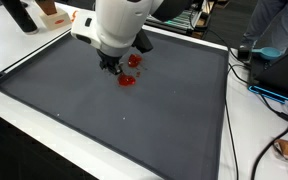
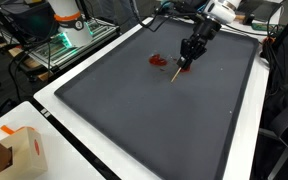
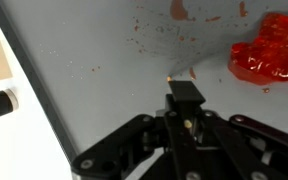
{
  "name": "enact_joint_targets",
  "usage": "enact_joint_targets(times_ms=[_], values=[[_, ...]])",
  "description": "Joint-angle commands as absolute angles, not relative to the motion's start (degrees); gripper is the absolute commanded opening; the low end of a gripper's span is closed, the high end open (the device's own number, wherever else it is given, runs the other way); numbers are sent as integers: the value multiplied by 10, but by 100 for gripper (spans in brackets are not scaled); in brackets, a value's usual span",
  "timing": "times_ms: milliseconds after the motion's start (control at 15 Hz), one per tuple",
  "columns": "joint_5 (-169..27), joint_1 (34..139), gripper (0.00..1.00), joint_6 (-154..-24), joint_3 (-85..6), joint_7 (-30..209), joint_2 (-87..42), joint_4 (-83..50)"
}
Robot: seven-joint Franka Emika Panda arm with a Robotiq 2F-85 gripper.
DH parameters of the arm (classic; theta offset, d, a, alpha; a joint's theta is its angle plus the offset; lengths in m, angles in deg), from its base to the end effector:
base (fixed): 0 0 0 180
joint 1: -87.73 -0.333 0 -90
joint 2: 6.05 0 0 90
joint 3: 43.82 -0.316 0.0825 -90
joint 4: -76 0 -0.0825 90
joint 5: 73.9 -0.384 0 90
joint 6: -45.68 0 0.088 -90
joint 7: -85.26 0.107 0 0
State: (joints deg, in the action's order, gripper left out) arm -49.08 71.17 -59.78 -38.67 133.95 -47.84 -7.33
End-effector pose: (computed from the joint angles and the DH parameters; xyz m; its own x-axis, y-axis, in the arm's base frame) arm 0.6768 0.1126 0.2394 0.9074 -0.4158 0.0604 -0.3815 -0.7550 0.5334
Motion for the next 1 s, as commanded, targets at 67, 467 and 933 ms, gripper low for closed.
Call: enact_joint_targets(times_ms=[67,467,933], values=[[-476,701,3,-578,-381,1339,-503,-46],[-468,695,3,-562,-379,1343,-519,-27],[-471,696,3,-550,-382,1325,-527,-13]])
